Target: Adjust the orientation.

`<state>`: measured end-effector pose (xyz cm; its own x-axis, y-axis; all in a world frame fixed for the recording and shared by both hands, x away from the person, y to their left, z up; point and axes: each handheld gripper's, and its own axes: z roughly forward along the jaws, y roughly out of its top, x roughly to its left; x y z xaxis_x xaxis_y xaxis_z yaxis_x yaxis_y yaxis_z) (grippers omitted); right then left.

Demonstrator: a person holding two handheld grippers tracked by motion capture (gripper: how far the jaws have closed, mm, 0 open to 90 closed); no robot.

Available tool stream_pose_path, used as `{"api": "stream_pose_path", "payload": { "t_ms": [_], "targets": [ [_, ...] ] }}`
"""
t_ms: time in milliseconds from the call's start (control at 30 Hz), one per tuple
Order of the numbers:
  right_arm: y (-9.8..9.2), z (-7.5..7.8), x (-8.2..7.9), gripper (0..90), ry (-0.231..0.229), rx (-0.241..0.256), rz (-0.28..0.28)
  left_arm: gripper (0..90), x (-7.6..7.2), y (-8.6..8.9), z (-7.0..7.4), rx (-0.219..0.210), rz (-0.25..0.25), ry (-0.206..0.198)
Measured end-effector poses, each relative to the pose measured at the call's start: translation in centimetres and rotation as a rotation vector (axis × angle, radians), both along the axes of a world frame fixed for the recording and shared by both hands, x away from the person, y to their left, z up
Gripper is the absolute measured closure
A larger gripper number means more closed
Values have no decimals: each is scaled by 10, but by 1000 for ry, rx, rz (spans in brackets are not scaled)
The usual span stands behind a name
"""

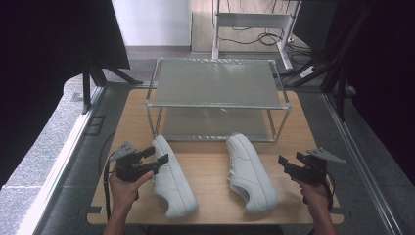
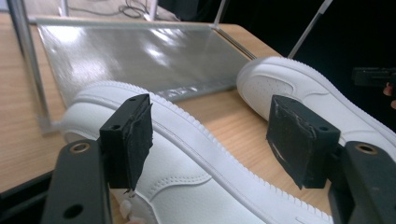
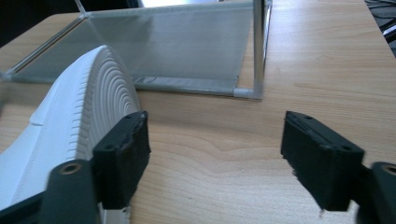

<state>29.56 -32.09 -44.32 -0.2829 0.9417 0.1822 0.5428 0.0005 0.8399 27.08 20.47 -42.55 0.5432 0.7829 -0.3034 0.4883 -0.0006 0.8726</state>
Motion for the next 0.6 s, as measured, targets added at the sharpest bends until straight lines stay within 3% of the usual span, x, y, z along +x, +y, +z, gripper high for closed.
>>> {"api": "stream_pose_path", "payload": {
  "t_ms": [133,200,233,300,433,600],
  "targets": [
    [-1,-4,3,258,16,8,-2,316,-1,3,-1,-3,12,-12],
    [2,-5,2,256,23,22,7,319,-2,6,1,-26,25,-35],
    [5,-4,1,251,31,56,26,318,-3,7,4,-31,30,-57],
    [7,-3,0,251,27,51,32,311,-4,7,5,-36,28,-68],
    [14,3,-2,252,-9,36,48,347,-6,9,7,-50,7,-53],
    [20,2,-1,248,-2,25,80,358,-9,9,12,-56,-3,-72]
  ]
}}
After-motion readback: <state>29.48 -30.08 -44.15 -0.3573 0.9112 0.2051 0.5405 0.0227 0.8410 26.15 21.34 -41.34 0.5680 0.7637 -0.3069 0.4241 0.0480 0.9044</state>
